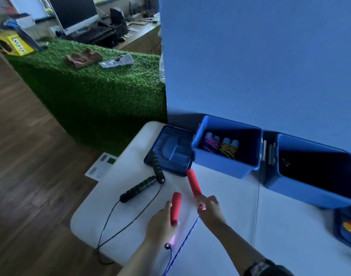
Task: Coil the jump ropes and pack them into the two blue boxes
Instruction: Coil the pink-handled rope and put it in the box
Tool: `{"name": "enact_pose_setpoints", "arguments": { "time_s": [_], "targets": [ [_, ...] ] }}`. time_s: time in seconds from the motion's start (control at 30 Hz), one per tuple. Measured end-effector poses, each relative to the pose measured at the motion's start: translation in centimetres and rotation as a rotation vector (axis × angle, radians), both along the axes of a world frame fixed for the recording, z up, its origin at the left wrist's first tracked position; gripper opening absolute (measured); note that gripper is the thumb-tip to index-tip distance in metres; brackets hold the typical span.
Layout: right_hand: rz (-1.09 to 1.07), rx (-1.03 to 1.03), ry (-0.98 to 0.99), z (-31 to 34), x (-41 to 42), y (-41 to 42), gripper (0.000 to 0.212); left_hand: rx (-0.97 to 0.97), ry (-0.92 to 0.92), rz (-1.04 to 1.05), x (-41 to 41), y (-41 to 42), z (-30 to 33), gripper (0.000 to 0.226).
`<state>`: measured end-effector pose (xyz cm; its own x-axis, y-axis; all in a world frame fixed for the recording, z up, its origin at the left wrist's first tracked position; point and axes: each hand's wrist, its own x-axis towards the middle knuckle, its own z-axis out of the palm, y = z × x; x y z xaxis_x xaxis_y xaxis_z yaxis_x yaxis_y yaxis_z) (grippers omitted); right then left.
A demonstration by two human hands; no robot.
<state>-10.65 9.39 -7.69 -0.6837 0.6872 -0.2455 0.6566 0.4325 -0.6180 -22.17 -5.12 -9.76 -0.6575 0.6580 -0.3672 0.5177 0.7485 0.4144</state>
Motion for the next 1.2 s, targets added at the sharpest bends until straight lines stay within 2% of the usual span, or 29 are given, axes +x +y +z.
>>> {"name": "enact_pose_setpoints", "arguments": {
  "time_s": [0.13, 0.23, 0.3, 0.37, 0.47, 0.57, 0.63, 0.7, 0.77, 0.87, 0.93, 1.03, 1.1, 1.2],
  "targets": [
    [-0.098, -0.060, 0.019, 0.1, 3.6, 0.2, 0.033, 0.199, -0.187, 0.066, 2.5, 2.2, 1.1, 0.035],
    [-0.183, -0.128, 0.036, 0.3, 6.0, 0.5, 0.044, 0.291, -0.314, 0.146, 4.3, 4.7, 1.5, 0.035],
    [-0.242, -0.152, 0.033, 0.2, 7.4, 0.9, 0.045, 0.321, -0.477, 0.227, 5.6, 6.2, 2.2, 0.039],
    [-0.253, -0.129, 0.034, 0.1, 8.6, 1.2, 0.037, 0.340, -0.684, 0.328, 6.9, 7.5, 2.5, 0.050],
    [-0.254, -0.105, 0.074, 0.0, 10.3, 1.6, 0.031, 0.384, -0.773, 0.382, 8.6, 8.8, 2.3, 0.059],
    [-0.173, -0.068, 0.072, -0.1, 12.2, 1.7, 0.048, 0.433, -0.823, 0.445, 9.7, 9.2, 2.3, 0.060],
    [-0.078, -0.074, 0.033, -0.3, 13.1, 1.5, 0.068, 0.429, -0.761, 0.409, 9.9, 9.1, 2.2, 0.057],
    [-0.053, -0.090, -0.017, -0.1, 13.4, 1.0, 0.079, 0.416, -0.619, 0.281, 9.8, 8.9, 2.0, 0.055],
    [-0.080, -0.098, -0.007, -0.1, 13.3, 0.4, 0.082, 0.370, -0.395, 0.103, 9.7, 8.7, 1.9, 0.061],
    [-0.096, -0.111, 0.007, -0.1, 12.9, -0.1, 0.083, 0.270, 0.075, -0.252, 8.5, 8.4, 1.2, 0.081],
    [-0.080, -0.121, -0.004, -0.1, 13.0, 0.0, 0.083, 0.273, 0.247, -0.514, 7.3, 8.3, 0.7, 0.079],
    [-0.035, -0.095, -0.022, -0.2, 13.4, 0.6, 0.081, 0.135, 0.323, -0.829, 6.1, 8.2, 1.2, 0.073],
    [-0.008, -0.070, -0.025, 0.0, 13.5, 0.9, 0.078, 0.040, 0.395, -0.917, 5.7, 8.1, 1.2, 0.084],
    [-0.017, -0.078, -0.001, 0.3, 13.4, 0.6, 0.069, 0.057, 0.432, -0.948, 5.2, 8.2, 1.8, 0.089]
  ]
}}
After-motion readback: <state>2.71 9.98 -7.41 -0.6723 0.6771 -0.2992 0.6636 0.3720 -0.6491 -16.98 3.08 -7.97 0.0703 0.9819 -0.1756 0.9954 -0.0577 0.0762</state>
